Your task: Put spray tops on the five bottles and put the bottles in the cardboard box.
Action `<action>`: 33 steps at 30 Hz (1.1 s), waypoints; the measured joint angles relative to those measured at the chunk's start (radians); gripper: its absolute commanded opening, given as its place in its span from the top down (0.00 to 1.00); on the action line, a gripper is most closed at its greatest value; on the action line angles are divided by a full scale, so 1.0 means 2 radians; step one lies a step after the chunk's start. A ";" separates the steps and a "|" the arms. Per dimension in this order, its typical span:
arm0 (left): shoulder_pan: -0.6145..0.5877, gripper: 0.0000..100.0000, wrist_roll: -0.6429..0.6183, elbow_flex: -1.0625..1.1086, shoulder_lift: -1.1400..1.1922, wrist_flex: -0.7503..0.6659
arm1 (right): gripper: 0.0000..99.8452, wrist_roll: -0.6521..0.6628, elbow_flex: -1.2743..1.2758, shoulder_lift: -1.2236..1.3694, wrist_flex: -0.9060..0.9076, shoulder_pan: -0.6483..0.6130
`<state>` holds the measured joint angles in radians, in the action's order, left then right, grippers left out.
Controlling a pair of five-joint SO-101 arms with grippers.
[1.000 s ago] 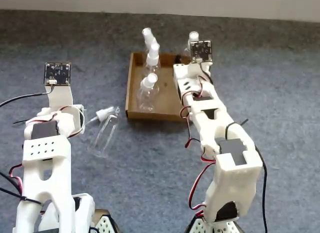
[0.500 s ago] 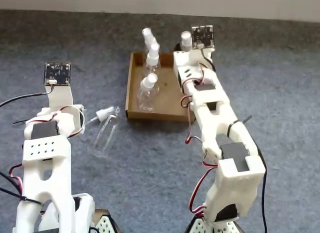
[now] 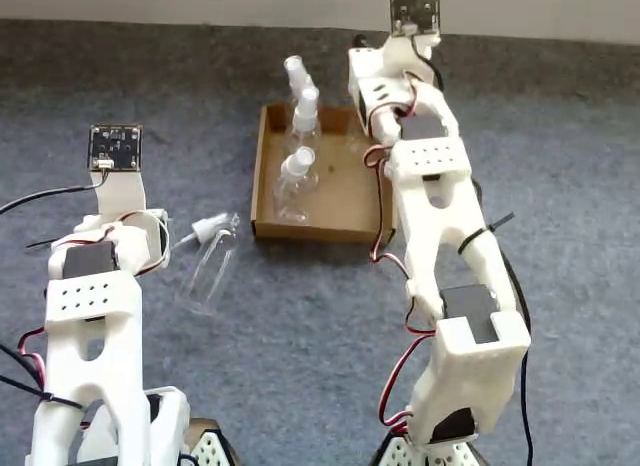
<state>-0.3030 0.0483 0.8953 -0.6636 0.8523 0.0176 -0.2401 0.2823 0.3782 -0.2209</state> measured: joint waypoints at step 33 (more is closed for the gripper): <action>-0.282 0.85 0.153 -0.385 0.157 0.171 | 0.74 -0.219 -0.277 -0.008 0.684 -0.326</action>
<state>-0.8661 0.3552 0.1250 -0.3506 1.1945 -0.4212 -0.7940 0.2670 1.7469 -0.8730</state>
